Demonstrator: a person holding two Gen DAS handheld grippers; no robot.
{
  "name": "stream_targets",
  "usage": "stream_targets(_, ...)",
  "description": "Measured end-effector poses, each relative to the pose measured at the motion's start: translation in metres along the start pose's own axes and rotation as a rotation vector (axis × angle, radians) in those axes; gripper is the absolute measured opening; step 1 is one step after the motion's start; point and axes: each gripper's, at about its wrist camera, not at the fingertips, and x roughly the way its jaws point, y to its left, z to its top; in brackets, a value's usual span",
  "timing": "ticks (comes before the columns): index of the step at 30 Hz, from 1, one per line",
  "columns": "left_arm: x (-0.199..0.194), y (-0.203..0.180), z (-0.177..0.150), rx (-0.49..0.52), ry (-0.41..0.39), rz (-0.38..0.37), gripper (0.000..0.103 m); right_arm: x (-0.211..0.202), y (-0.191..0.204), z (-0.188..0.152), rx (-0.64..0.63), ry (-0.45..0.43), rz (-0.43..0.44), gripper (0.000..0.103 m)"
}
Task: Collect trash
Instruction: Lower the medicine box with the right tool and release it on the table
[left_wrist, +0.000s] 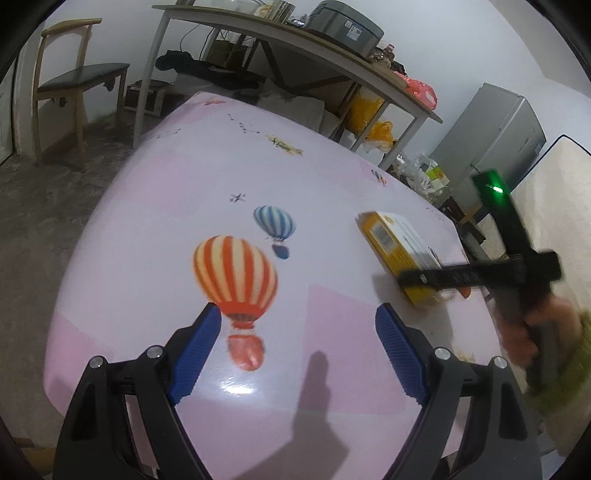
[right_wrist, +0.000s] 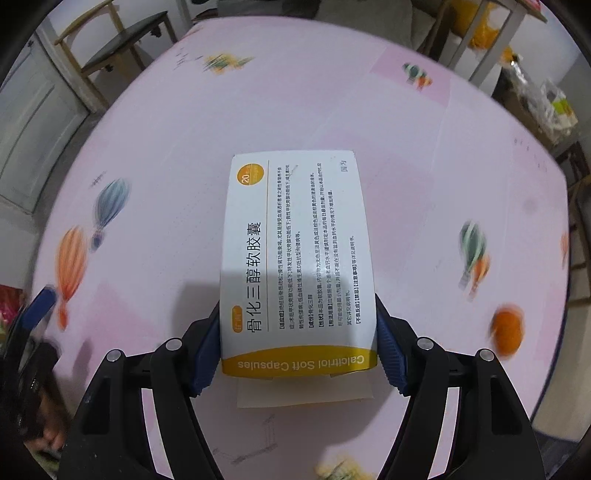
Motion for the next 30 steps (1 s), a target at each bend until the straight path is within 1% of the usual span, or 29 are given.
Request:
stream_targets(4, -0.004, 0.004, 0.002, -0.008, -0.005, -0.015, 0.083, -0.005, 0.014, -0.025, 0.075, 0.041, 0.062, 0.068)
stream_targets(10, -0.005, 0.005, 0.002, -0.022, 0.0, -0.023, 0.083, -0.01, 0.022, -0.043, 0.171, 0.077, 0.17, 0.07)
stream_targets(15, -0.006, 0.005, 0.002, -0.03, 0.001, -0.029, 0.083, -0.01, 0.018, -0.038, 0.207, 0.112, 0.212, 0.073)
stream_targets(19, -0.007, 0.007, 0.001, -0.04, -0.001, -0.035, 0.083, -0.007, 0.011, -0.038, 0.245, 0.13, 0.269, 0.075)
stream_targets(20, -0.007, 0.007, 0.001, -0.042, -0.001, -0.035, 0.083, -0.01, 0.011, -0.026, 0.253, 0.132, 0.275, 0.076)
stream_targets(21, -0.008, 0.008, 0.001, -0.044, -0.004, -0.038, 0.083, -0.01, 0.009, -0.026, 0.263, 0.132, 0.287, 0.076)
stream_targets(23, -0.009, 0.008, 0.001, -0.046, -0.006, -0.035, 0.083, -0.009, 0.013, -0.028, 0.282, 0.134, 0.315, 0.078)
stream_targets(24, -0.009, 0.008, 0.001, -0.047, -0.007, -0.035, 0.083, -0.008, 0.011, -0.028, 0.3, 0.136, 0.339, 0.078)
stream_targets(25, -0.009, 0.009, 0.0, -0.048, -0.007, -0.035, 0.083, -0.017, 0.003, -0.038, 0.312, 0.137, 0.357, 0.079)
stream_targets(27, -0.009, 0.009, 0.0, -0.051, -0.007, -0.036, 0.083, -0.021, -0.007, -0.04, 0.333, 0.133, 0.388, 0.079)
stream_targets(30, -0.009, 0.009, 0.0, -0.048, -0.005, -0.037, 0.083, -0.024, -0.01, -0.04, 0.342, 0.116, 0.393, 0.079)
